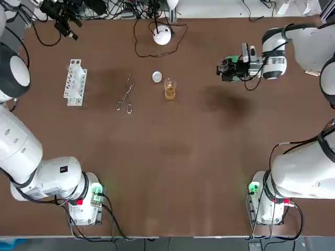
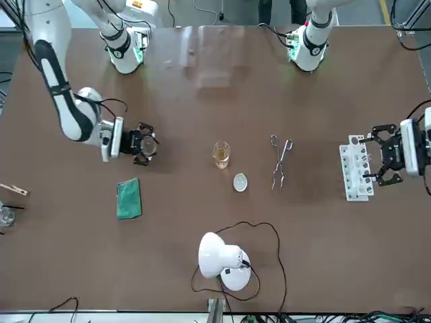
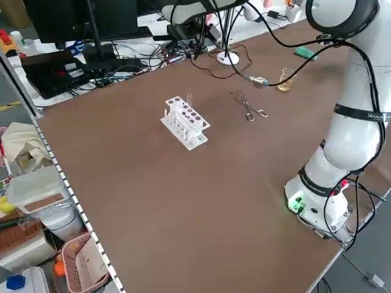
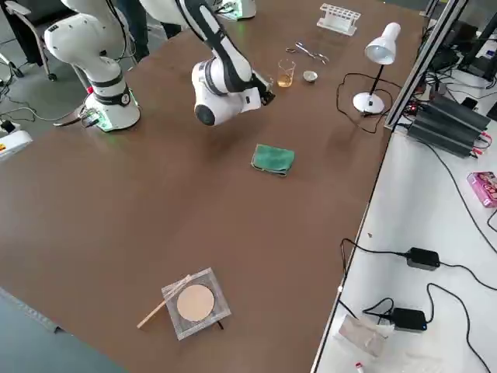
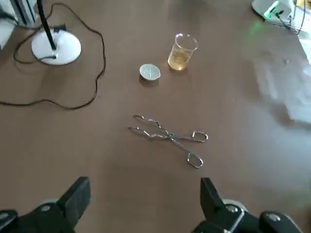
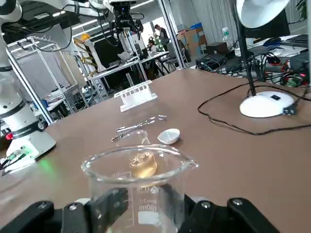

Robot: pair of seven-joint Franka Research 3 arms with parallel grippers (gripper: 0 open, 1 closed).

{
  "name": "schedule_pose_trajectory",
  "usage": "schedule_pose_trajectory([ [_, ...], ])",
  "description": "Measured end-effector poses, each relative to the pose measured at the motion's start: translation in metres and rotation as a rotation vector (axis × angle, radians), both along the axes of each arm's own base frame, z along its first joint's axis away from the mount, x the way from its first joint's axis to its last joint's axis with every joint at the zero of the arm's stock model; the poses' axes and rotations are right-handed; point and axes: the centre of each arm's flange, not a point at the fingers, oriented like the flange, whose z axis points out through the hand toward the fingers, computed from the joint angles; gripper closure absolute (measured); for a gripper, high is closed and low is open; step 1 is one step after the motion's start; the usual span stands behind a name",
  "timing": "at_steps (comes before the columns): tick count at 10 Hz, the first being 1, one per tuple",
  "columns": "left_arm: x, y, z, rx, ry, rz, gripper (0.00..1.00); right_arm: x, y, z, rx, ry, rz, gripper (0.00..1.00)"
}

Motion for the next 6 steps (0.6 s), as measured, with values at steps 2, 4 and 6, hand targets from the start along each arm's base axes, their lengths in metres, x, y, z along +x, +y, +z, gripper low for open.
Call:
schedule_pose_trajectory([
  [2, -0.001, -0.029, 0.014, 0.109, 0.108, 0.130, 0.00, -0.006, -0.067, -0.001, -0.016, -0.049, 0.012, 0.62],
  [4, -0.007, -0.045, 0.025, 0.289, 0.180, 0.225, 0.00, -0.019, -0.122, -0.005, -0.056, -0.083, 0.030, 0.62],
  [6, -0.009, -0.069, 0.039, 0.384, 0.206, 0.310, 0.00, -0.026, -0.157, -0.015, -0.067, -0.130, 0.025, 0.62],
])
